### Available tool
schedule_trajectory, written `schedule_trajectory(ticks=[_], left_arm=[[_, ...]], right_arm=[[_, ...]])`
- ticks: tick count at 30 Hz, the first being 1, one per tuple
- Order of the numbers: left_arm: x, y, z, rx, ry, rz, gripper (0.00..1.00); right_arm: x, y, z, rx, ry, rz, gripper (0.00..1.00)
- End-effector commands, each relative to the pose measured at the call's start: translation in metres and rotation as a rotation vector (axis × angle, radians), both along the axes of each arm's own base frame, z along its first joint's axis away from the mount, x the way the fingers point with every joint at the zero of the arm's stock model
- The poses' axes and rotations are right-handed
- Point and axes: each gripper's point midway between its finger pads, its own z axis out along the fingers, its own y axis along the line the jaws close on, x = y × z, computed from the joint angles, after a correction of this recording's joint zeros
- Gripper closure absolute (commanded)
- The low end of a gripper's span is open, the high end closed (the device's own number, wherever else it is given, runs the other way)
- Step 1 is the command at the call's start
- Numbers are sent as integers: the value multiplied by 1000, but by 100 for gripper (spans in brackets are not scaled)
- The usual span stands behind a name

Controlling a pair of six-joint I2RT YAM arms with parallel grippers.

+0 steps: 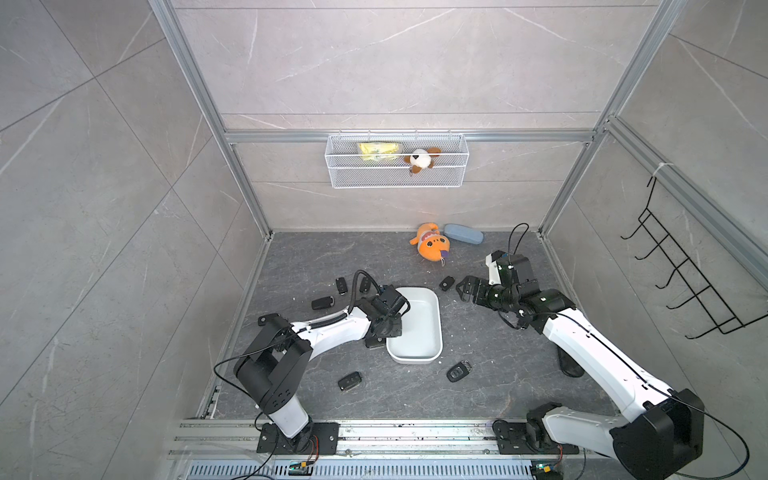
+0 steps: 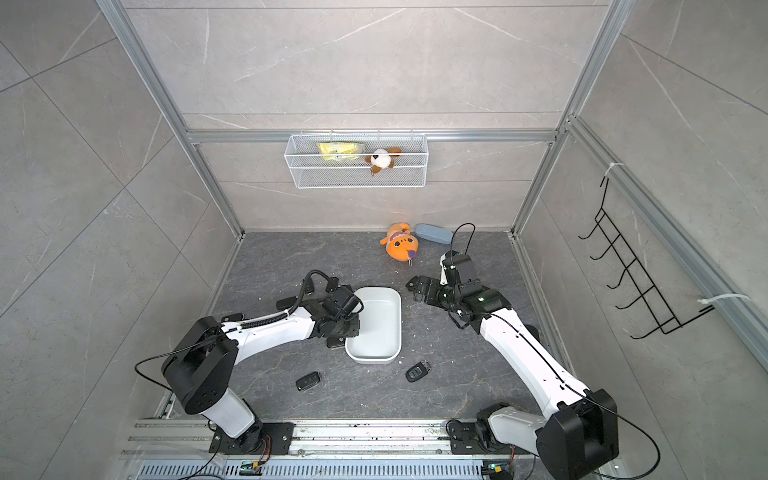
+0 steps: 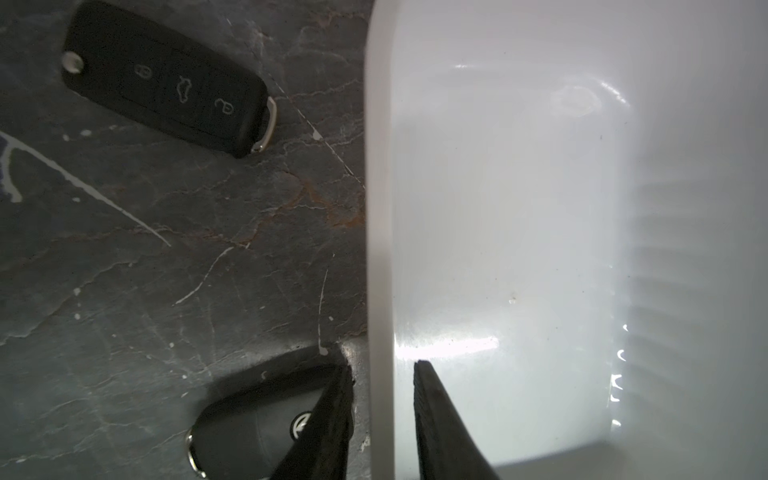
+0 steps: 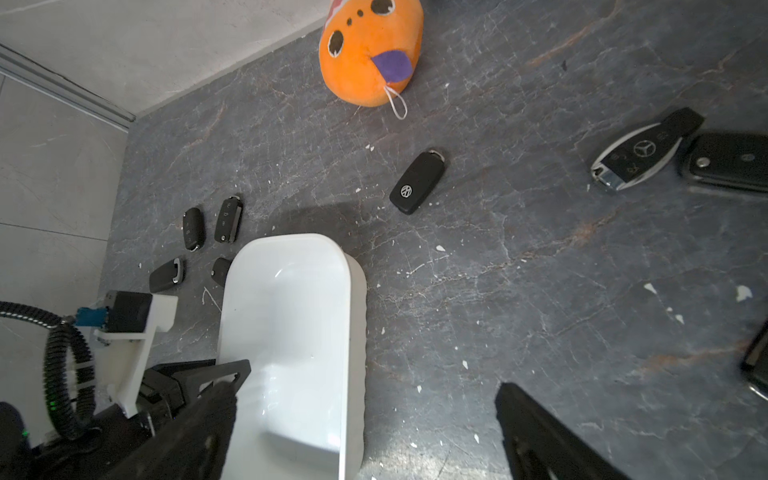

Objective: Place the car key into the storage box
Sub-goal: Move the storage box to the center of the board.

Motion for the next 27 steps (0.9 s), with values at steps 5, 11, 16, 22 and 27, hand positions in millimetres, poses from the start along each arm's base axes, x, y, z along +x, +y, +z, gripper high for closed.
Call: schedule_trajectory(ticks=[5, 11, 16, 22, 27], left_arm=[[5, 2, 46, -52, -82, 8, 47], [17, 7, 85, -53, -164, 54, 0], [22, 2, 110, -93, -219, 17, 0], [26, 0, 134, -120, -267, 3, 0], [27, -5, 146, -177, -293, -5, 0]], right_arm=[[-31, -16, -25, -50, 106, -74, 0], [-35, -32, -35, -117, 138, -137, 0], [-28, -45, -44, -224, 187, -185, 0], [-14, -75, -61, -263, 205, -274, 0], [-4, -112, -76, -212, 238, -367, 0]])
